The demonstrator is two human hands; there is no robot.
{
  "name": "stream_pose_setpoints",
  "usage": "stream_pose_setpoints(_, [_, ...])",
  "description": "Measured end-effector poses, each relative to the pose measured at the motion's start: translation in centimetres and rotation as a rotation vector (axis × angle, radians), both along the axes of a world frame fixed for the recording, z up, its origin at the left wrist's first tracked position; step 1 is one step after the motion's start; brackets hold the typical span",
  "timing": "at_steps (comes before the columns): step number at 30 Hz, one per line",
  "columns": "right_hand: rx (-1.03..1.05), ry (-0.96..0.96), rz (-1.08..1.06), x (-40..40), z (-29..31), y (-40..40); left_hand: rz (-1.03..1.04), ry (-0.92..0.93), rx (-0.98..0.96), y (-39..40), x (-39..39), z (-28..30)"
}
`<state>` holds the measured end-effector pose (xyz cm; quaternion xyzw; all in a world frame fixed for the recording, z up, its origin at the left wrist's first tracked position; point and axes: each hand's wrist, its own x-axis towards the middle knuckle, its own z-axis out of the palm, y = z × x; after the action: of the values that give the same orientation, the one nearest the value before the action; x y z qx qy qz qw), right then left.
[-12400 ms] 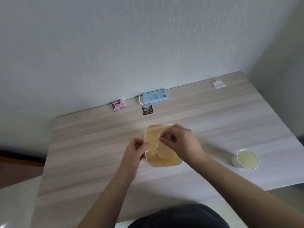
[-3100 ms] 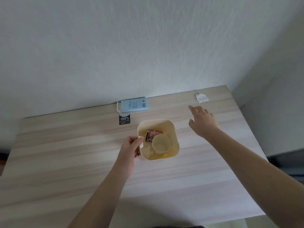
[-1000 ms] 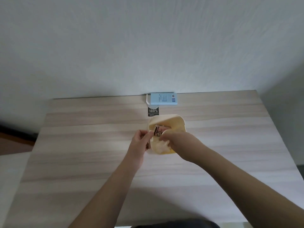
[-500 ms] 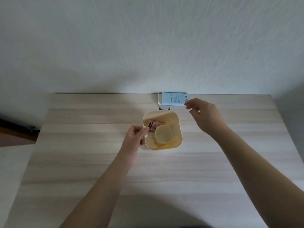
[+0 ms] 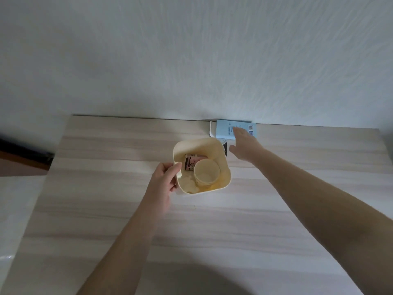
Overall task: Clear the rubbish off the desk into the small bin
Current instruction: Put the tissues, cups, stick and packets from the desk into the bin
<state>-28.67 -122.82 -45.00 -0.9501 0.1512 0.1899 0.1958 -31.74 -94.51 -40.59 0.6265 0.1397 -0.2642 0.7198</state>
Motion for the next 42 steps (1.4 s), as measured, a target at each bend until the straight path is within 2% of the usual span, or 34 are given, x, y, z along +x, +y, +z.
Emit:
stream_pose_setpoints(7, [-0.182,0.069,0.079,0.3,-3.6,-1.3,0.065,-0.030,0.043,1.0,0.0,0.0])
stream_pose_setpoints(15, [-0.348,-0.177,0.148,-4.2,-5.0,-1.0,0.039,-0.049,0.051,0.3,-0.1,-0.2])
stream_pose_setpoints(19, [-0.318,-0.202,0.132,-3.5,-4.7,-1.2,0.010,-0.065,0.041,-0.1,-0.6,0.2])
stream_pose_setpoints(27, [-0.206,-0.094,0.141,-2.4,-4.4,-1.0,0.020,-0.084,0.042,0.2,-1.7,1.8])
stream_pose_setpoints(30, [-0.100,-0.144,-0.030,-3.5,-3.4,-0.4,0.022,-0.089,0.041,0.7,-2.1,2.1])
stream_pose_setpoints(34, [0.242,-0.237,-0.361,-4.7,-0.6,0.2,0.013,-0.096,0.029,1.1,-2.7,2.4])
stream_pose_setpoints(42, [0.693,-0.527,-0.568,-9.1,6.8,0.5,-0.024,-0.150,0.094,1.4,-4.9,2.5])
